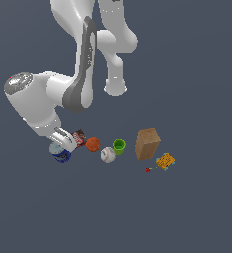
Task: Pick up a designated object from a clutter of objects.
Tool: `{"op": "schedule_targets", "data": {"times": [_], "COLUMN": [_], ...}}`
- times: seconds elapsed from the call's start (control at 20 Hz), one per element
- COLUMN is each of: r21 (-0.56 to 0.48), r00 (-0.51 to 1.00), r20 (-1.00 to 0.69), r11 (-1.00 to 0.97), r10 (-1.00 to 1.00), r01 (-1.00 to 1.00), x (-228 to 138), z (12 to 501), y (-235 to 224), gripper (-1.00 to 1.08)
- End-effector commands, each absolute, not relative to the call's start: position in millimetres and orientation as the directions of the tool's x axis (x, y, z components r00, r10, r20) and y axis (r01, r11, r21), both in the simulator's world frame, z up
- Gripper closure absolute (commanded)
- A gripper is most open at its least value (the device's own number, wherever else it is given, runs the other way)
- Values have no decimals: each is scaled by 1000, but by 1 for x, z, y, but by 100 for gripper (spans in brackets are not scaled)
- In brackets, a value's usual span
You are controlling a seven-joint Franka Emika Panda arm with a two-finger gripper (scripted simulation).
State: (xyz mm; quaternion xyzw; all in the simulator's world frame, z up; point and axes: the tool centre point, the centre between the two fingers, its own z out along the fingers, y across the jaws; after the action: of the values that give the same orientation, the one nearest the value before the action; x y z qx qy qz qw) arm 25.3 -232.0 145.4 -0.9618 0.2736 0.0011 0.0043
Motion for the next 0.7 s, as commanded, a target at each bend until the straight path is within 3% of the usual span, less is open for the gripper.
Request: {"op": "schedule_targets", "data": {"times": [0.0, 0.65], "r21": [-4, 0], "r00": [831, 814], "r20": [-2, -1], "r11": [-831, -814], "r10": [-556, -580], "r01": [-556, -580], "x": [21, 16], "z": [135, 111], "y": [-248, -261], "gripper": [-92, -92]}}
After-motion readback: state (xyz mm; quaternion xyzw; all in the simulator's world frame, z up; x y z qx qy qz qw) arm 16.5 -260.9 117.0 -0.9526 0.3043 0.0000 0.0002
